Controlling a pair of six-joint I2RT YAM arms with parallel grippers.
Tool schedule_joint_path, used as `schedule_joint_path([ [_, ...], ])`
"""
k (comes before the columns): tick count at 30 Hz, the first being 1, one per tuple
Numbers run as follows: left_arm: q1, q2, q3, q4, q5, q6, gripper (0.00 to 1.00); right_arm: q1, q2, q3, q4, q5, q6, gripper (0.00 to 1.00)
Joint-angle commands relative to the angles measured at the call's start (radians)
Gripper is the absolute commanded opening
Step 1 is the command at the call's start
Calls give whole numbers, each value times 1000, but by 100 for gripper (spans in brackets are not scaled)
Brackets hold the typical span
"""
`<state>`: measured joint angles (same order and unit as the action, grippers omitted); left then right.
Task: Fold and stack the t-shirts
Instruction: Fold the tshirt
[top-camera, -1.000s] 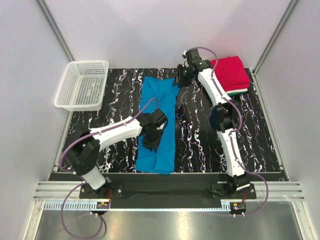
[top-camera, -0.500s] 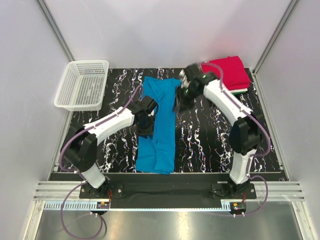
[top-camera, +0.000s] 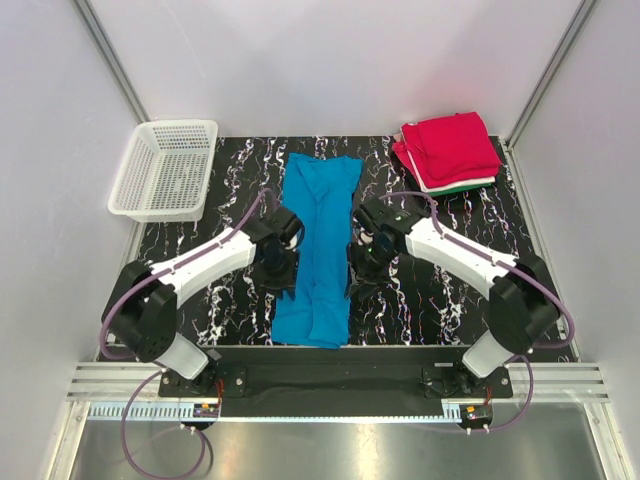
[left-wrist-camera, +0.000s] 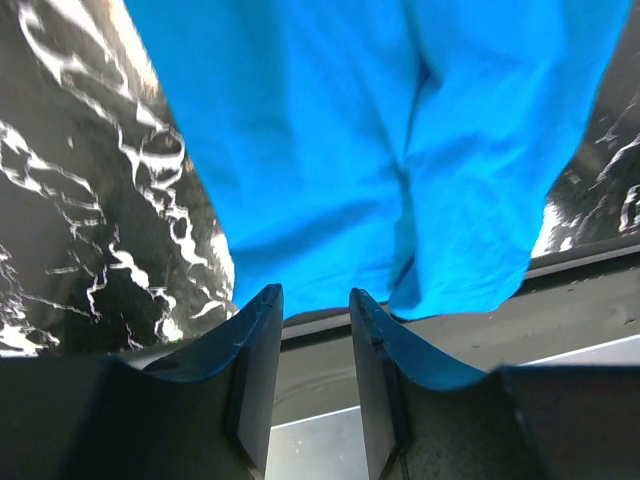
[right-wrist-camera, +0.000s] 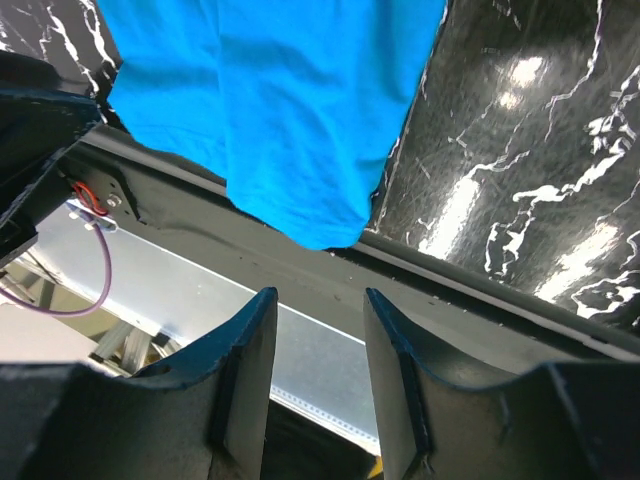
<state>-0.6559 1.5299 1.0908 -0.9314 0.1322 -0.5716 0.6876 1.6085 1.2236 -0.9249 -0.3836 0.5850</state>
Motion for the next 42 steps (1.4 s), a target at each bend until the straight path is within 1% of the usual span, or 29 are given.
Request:
schedule_joint_path([
  [1, -7, -50, -69, -24, 26, -27, 38, 27, -35, -53, 47, -11, 62, 47],
  [7, -13, -93, -150, 19, 52, -59, 38, 107, 19, -70, 101, -14, 111, 47],
  [12, -13, -117, -190, 20, 52, -60, 38, 132, 54, -38, 113, -5, 127, 48],
  [19, -16, -90, -242, 54, 138, -30, 38, 158, 154, -29, 116, -23, 125, 46],
  [23, -36, -70, -267, 84, 152, -36, 38, 188, 215, -15, 120, -28, 134, 46],
  [25, -45, -53, -282, 98, 158, -39, 38, 196, 252, -4, 120, -24, 133, 44],
  [27, -51, -27, -287, 109, 162, -45, 36, 199, 272, 1, 118, -23, 130, 39],
  [28, -59, -13, -287, 112, 165, -45, 35, 201, 284, 7, 110, -21, 130, 36],
  [31, -74, 10, -281, 118, 175, -51, 31, 201, 306, 20, 62, 6, 122, 35],
  [36, -96, 52, -258, 123, 196, -50, 27, 202, 309, 27, -15, 77, 88, 34],
  [42, -139, 99, -236, 135, 208, -70, 26, 201, 309, -10, -48, 95, 95, 34],
])
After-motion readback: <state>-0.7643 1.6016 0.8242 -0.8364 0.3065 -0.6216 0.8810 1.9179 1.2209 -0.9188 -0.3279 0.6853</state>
